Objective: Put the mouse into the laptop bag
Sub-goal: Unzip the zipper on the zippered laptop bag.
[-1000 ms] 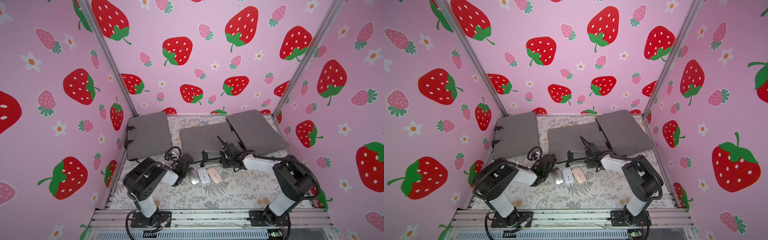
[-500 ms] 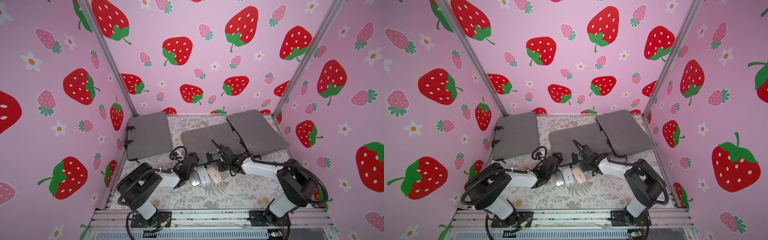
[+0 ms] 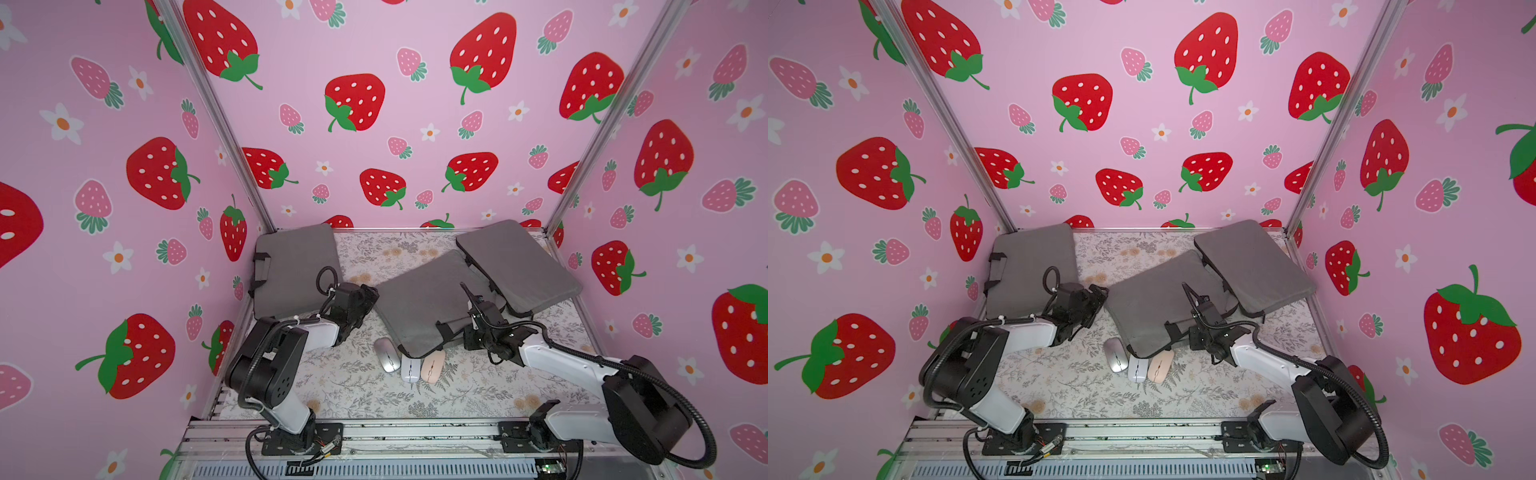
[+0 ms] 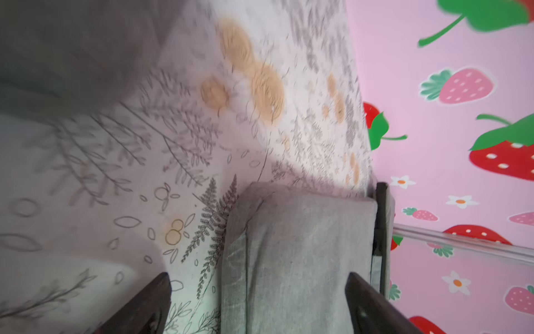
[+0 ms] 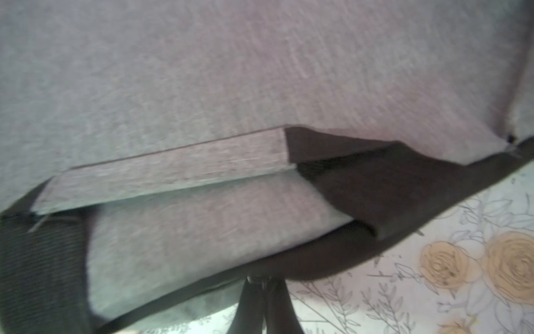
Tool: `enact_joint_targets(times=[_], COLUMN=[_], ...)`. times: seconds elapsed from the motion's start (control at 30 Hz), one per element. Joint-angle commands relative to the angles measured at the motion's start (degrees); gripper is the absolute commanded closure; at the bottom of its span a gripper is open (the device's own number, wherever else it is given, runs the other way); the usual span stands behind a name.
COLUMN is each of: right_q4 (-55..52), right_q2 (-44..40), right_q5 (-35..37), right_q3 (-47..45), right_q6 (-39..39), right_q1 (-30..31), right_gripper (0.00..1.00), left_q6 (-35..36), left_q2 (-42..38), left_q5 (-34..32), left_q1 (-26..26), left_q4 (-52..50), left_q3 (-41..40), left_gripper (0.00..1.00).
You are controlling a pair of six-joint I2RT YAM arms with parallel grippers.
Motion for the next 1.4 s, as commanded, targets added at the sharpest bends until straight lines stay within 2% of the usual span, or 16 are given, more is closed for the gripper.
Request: enact_joint_targets(times=[0.0, 0.1, 0.13, 0.17, 0.27, 0.37, 0.5, 0.7, 0.9, 0.93, 1.03, 1.07, 1.13, 1.23, 1.3, 1.37], right_q4=[-0.12, 0.11, 0.58, 1.11, 3.47, 5.29, 6.76, 1.72, -1.58, -1.76, -1.96, -1.90, -2.03, -2.89, -1.94, -1.51], right_q2=[-0.19, 0.32, 0.51, 1.02, 3.93, 8.53, 16.66, 28.61, 31.39, 31.59, 32.41, 32.85, 34.04, 34.73, 33.88, 32.24], right_q5=[0.78, 1.01, 0.85, 0.55, -1.53, -4.04, -6.92, -5.58, -4.12, -4.19, -5.01, -5.61, -7.12, -8.66, -9.91, -8.99], right_q3=[0.23, 0.54, 0.63, 0.78, 2.28, 5.90, 14.43, 30.92, 36.21, 36.18, 35.99, 36.19, 37.02, 37.60, 35.72, 33.11], right_q6=[0.96, 0.90, 0.78, 0.73, 0.22, -0.42, -2.40, -7.08, -9.95, -10.24, -11.13, -11.50, -12.89, -14.17, -14.13, -14.60], right_q1=[-0.90, -1.21, -1.28, -1.28, -1.28, -1.26, -0.51, 0.18, -3.28, -3.91, -6.53, -7.38, -8.30, -8.31, -7.80, -6.83], right_gripper=[1.00, 1.00, 1.00, 1.00, 1.00, 1.00, 1.00, 1.00, 1.00, 1.00, 1.00, 1.00, 1.00, 1.00, 1.00, 1.00], left_q6=[-0.69, -1.16, -1.01, -0.73, -2.03, -4.30, -5.81, -7.43, -1.19, -1.36, -2.59, -2.71, -3.32, -5.45, -7.75, -9.84], left_q2=[5.76, 9.02, 9.94, 10.75, 12.58, 11.21, 3.22, -8.51, -8.35, -7.53, -4.91, -3.67, -0.15, 7.74, 13.08, 16.83], left_q5=[8.66, 9.03, 8.64, 8.46, 7.14, 3.98, -4.21, -12.73, -7.71, -7.74, -9.69, -9.87, -8.85, -5.19, -4.25, -3.87], left_q1=[-0.28, -1.33, -1.94, -2.45, -3.34, -3.17, -2.62, -3.02, -6.55, -8.00, -12.94, -14.40, -15.79, -16.07, -15.99, -15.75], left_q4=[3.05, 4.34, 3.95, 3.93, 4.54, 7.32, 8.35, 4.52, -2.96, -2.15, 1.12, 0.99, 0.50, 4.76, 8.65, 11.13], left_q3=[2.91, 4.79, 5.66, 6.35, 6.70, 2.50, -5.99, -15.01, -6.77, -6.19, -4.88, -3.59, -0.61, 3.13, 4.91, 5.97], left_gripper=[0.07, 0.09, 0.17, 0.33, 0.99, 1.00, 1.00, 1.00, 0.97, 0.86, 0.37, 0.27, 0.24, 0.42, 0.73, 0.96])
